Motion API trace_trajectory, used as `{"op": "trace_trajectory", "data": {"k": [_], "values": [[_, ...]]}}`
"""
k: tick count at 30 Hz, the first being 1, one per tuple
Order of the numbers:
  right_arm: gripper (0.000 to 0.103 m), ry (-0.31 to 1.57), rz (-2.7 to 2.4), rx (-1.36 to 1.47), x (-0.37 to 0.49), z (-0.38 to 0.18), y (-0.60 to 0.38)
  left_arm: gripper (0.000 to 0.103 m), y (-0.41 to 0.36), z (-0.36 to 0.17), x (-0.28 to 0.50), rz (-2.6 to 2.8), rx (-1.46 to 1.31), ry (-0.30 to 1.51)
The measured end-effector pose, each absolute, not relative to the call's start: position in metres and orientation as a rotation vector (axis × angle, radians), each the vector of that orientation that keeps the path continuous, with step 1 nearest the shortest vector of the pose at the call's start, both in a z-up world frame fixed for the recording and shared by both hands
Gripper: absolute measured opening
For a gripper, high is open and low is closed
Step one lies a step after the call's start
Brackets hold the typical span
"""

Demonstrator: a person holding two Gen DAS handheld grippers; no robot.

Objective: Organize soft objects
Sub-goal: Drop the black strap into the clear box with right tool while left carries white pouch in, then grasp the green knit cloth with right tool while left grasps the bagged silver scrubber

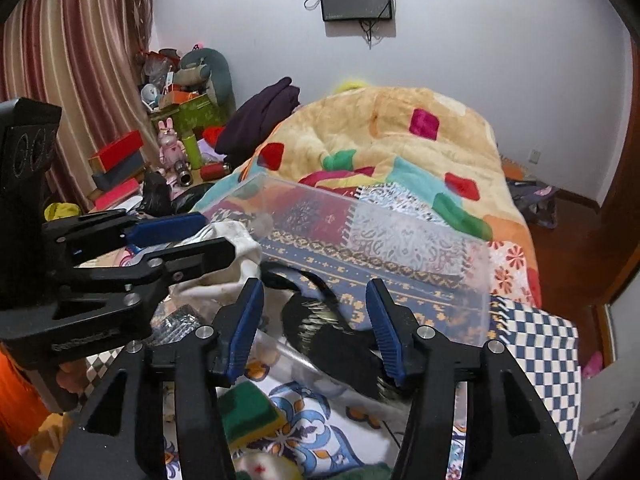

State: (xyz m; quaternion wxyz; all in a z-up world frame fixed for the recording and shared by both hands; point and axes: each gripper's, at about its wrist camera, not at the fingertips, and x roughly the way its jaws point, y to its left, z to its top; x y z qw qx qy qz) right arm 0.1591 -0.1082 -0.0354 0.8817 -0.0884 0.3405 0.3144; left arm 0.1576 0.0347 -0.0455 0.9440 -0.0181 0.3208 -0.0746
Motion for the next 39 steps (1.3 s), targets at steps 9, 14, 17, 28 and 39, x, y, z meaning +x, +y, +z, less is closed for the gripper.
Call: {"op": "trace_trajectory", "data": {"k": [9, 14, 17, 28, 39], "values": [[0.083, 0.595, 0.574, -0.150, 0.126, -0.008, -0.138, 0.089, 0.035, -0.025, 0.112, -0.126, -0.010, 0.569], [0.100, 0.625, 0.553, -0.109, 0.114, -0.013, -0.152, 0.098, 0.038, -0.033, 0.092, -0.081, 0.005, 0.568], [0.101, 0.674, 0.538, -0.096, 0.105, -0.029, -0.158, 0.098, 0.043, -0.045, 0.085, -0.062, 0.007, 0.597], [0.101, 0.833, 0.566, -0.047, 0.089, -0.072, -0.161, 0.098, 0.050, -0.098, 0.090, -0.047, -0.048, 0.738], [0.076, 0.863, 0.524, 0.030, 0.095, -0.084, -0.183, 0.061, 0.042, -0.118, 0.101, -0.094, -0.073, 0.802]]}}
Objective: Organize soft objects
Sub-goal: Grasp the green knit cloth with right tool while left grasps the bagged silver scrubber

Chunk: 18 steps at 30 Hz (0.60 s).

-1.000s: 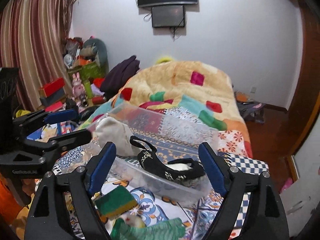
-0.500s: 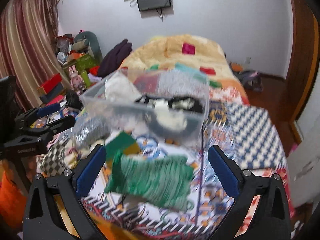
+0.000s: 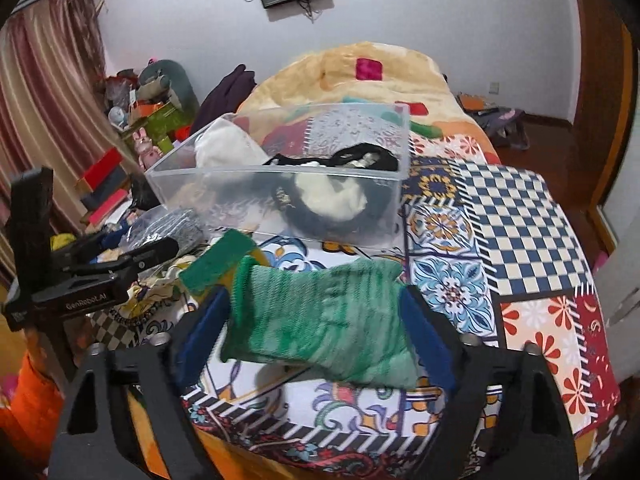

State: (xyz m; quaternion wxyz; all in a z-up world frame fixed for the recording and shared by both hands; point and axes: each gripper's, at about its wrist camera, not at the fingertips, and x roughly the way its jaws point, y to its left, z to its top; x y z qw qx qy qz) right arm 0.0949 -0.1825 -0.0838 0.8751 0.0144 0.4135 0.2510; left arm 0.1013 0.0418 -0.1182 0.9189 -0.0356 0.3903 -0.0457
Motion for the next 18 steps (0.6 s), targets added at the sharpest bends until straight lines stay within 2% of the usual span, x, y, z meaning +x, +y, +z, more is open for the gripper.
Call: {"op": "trace_trajectory", "data": {"k": [4, 9, 10, 12, 14, 17, 18], "values": [[0.076, 0.884, 0.498, 0.083, 0.099, -0.089, -0.195, 0.043, 0.045, -0.122, 0.102, -0.118, -0.104, 0.815], [0.076, 0.900, 0.478, 0.119, 0.103, -0.095, -0.206, 0.036, 0.043, -0.121, 0.098, -0.122, -0.100, 0.799], [0.073, 0.900, 0.482, 0.123, 0.103, -0.095, -0.207, 0.035, 0.042, -0.120, 0.096, -0.121, -0.097, 0.795], [0.063, 0.899, 0.496, 0.132, 0.103, -0.095, -0.208, 0.034, 0.041, -0.118, 0.094, -0.124, -0.093, 0.787], [0.044, 0.901, 0.520, 0.150, 0.103, -0.094, -0.210, 0.034, 0.041, -0.115, 0.091, -0.128, -0.093, 0.778], [0.023, 0.907, 0.537, 0.135, 0.101, -0.094, -0.206, 0.034, 0.040, -0.110, 0.087, -0.130, -0.089, 0.759], [0.020, 0.901, 0.529, 0.120, 0.099, -0.094, -0.204, 0.034, 0.040, -0.108, 0.085, -0.129, -0.084, 0.751]]}}
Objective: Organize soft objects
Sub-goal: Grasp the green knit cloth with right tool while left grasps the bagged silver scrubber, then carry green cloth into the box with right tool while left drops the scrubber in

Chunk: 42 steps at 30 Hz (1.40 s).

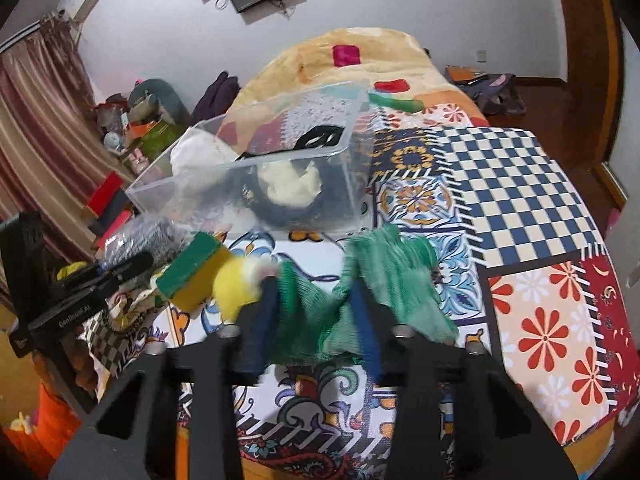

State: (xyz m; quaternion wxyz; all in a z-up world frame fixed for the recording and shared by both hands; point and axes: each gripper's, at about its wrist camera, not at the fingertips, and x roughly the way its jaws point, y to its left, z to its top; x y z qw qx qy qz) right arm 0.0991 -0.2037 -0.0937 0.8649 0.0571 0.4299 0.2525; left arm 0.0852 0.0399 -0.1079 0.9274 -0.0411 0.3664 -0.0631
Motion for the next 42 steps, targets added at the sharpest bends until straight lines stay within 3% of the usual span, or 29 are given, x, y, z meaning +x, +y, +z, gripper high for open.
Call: {"op": "trace_trajectory", "data": {"k": [2, 10, 12, 14, 16, 25, 34, 42], "values": [[0.013, 0.883, 0.522, 0.093, 0.096, -0.091, -0.202, 0.033, 0.040, -0.105, 0.083, -0.128, -0.079, 0.739], [0.010, 0.833, 0.473, 0.014, 0.090, -0.078, -0.201, 0.033, 0.036, -0.093, 0.075, -0.141, -0.068, 0.702], [0.025, 0.862, 0.436, -0.028, 0.093, -0.081, -0.200, 0.033, 0.034, -0.092, 0.073, -0.144, -0.064, 0.697], [0.065, 0.863, 0.414, -0.022, 0.094, -0.083, -0.204, 0.033, 0.033, -0.092, 0.073, -0.146, -0.056, 0.698], [0.072, 0.850, 0.394, -0.013, 0.096, -0.085, -0.211, 0.033, 0.033, -0.093, 0.073, -0.146, -0.050, 0.700], [0.072, 0.936, 0.408, 0.009, 0.107, -0.101, -0.218, 0.033, 0.033, -0.096, 0.075, -0.153, -0.058, 0.711], [0.035, 0.895, 0.472, -0.056, 0.094, -0.098, -0.197, 0.033, 0.031, -0.097, 0.074, -0.152, -0.053, 0.710], [0.029, 0.853, 0.575, -0.135, 0.084, -0.095, -0.161, 0.033, 0.034, -0.092, 0.072, -0.136, -0.053, 0.693]]}}
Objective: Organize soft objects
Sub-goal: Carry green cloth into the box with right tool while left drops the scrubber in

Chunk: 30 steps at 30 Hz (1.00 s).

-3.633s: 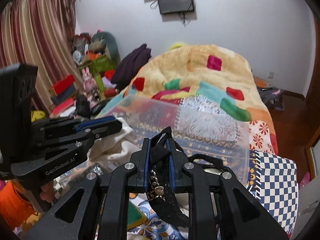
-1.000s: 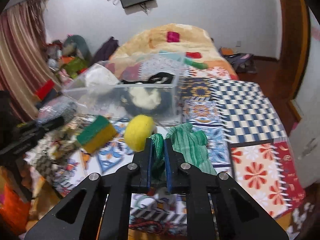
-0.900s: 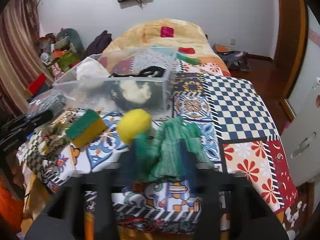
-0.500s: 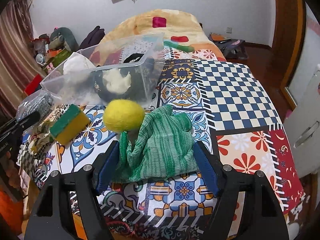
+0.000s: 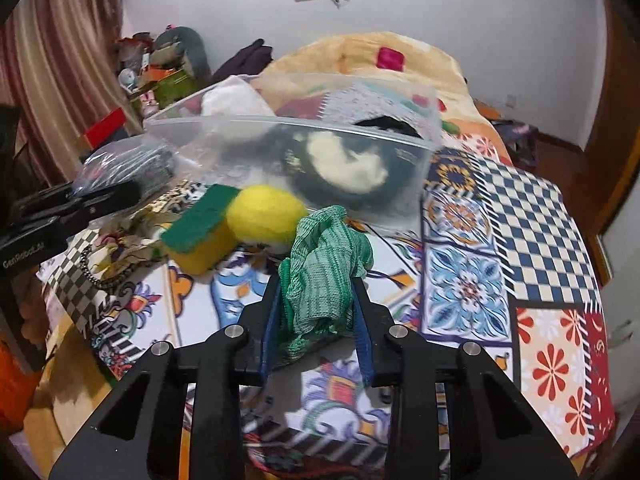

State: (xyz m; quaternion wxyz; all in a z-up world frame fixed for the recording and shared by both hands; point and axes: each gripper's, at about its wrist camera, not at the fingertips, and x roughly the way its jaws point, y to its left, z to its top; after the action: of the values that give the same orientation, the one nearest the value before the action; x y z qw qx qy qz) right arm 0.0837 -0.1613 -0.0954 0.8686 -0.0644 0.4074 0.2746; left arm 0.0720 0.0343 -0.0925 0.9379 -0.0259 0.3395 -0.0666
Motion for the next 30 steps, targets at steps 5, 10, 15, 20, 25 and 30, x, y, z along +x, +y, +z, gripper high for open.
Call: {"op": "trace_trajectory", "data": {"k": [5, 10, 15, 20, 25, 30], "values": [[0.029, 0.802, 0.528, -0.076, 0.087, -0.074, -0.181, 0.033, 0.037, -0.082, 0.074, -0.126, -0.044, 0.661], [0.030, 0.696, 0.509, -0.054, 0.088, -0.039, -0.189, 0.033, 0.038, -0.059, 0.081, -0.130, -0.037, 0.600], [0.030, 0.604, 0.507, -0.053, 0.099, -0.014, -0.183, 0.033, 0.038, -0.038, 0.096, -0.134, -0.032, 0.544], [0.030, 0.568, 0.514, -0.038, 0.123, -0.007, -0.173, 0.033, 0.042, -0.027, 0.125, -0.144, -0.047, 0.537], [0.030, 0.599, 0.541, -0.021, 0.151, -0.014, -0.160, 0.033, 0.043, -0.033, 0.159, -0.163, -0.058, 0.586], [0.030, 0.657, 0.551, -0.040, 0.168, -0.028, -0.145, 0.033, 0.035, -0.052, 0.186, -0.186, -0.042, 0.673]]}}
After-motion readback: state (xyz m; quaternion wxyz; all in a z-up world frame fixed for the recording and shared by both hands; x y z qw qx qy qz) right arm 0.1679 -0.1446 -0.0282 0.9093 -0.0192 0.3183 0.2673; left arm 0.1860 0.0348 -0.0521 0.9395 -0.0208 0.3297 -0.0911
